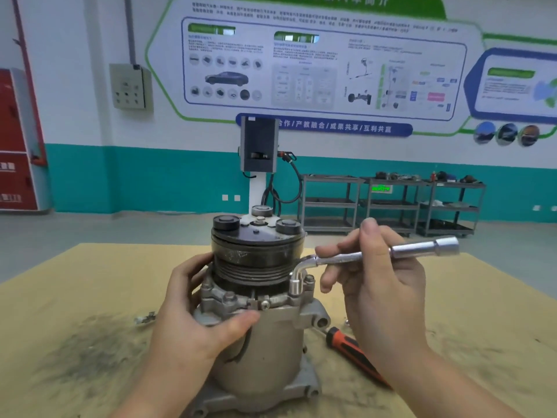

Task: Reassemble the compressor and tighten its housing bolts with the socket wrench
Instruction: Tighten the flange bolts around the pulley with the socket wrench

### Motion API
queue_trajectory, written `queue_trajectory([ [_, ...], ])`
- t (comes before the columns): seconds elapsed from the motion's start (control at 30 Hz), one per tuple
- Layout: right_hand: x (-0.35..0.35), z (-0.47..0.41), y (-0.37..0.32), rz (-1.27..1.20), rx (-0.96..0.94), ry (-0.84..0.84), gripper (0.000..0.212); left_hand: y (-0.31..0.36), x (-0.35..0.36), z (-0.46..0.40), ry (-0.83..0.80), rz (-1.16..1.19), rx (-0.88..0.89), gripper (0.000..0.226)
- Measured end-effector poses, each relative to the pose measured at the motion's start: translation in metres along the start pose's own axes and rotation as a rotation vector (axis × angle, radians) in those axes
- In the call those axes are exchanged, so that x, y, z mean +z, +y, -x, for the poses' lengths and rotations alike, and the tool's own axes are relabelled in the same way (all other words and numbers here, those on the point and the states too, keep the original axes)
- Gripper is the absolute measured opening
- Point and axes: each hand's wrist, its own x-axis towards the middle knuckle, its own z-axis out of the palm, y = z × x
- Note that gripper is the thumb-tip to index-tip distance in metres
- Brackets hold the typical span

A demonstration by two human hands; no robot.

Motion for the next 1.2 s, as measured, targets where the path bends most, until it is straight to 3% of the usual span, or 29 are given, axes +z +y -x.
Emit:
queue_trajectory([
  [0.2, -0.007, 0.01, 0.011, 0.096, -0.347, -0.144, 0.028, 0.003, 0.005, 0.0, 0.027, 0.105, -0.002, 0.089],
  [0.37, -0.011, 0.015, 0.009, 0.545, -0.633, -0.375, 0.024, 0.003, 0.001, 0.002, 0.009, 0.033, -0.003, 0.067],
  [0.47, -0.004, 0.018, 0.005, 0.693, -0.712, -0.477, 0.011, 0.002, 0.001, 0.001, 0.014, 0.023, -0.026, 0.076],
  [0.57, 0.006, 0.021, -0.003, 0.763, -0.632, -0.524, 0.03, 0.004, 0.0, 0.004, 0.001, 0.008, -0.005, 0.078],
  [0.73, 0.008, 0.016, -0.018, 0.71, -0.599, -0.409, 0.02, 0.008, -0.005, 0.004, -0.054, -0.114, -0.001, 0.082],
  [0.83, 0.006, 0.006, -0.022, 0.407, -0.349, -0.239, 0.009, 0.002, -0.006, 0.004, -0.049, -0.129, -0.029, 0.084],
  [1.0, 0.0, -0.011, -0.02, -0.026, 0.187, 0.02, 0.017, -0.001, -0.006, 0.002, -0.027, -0.131, -0.014, 0.079],
  [1.2, -0.005, -0.014, -0.008, -0.146, 0.317, 0.017, 0.015, 0.002, -0.003, 0.004, -0.048, -0.13, -0.034, 0.073],
])
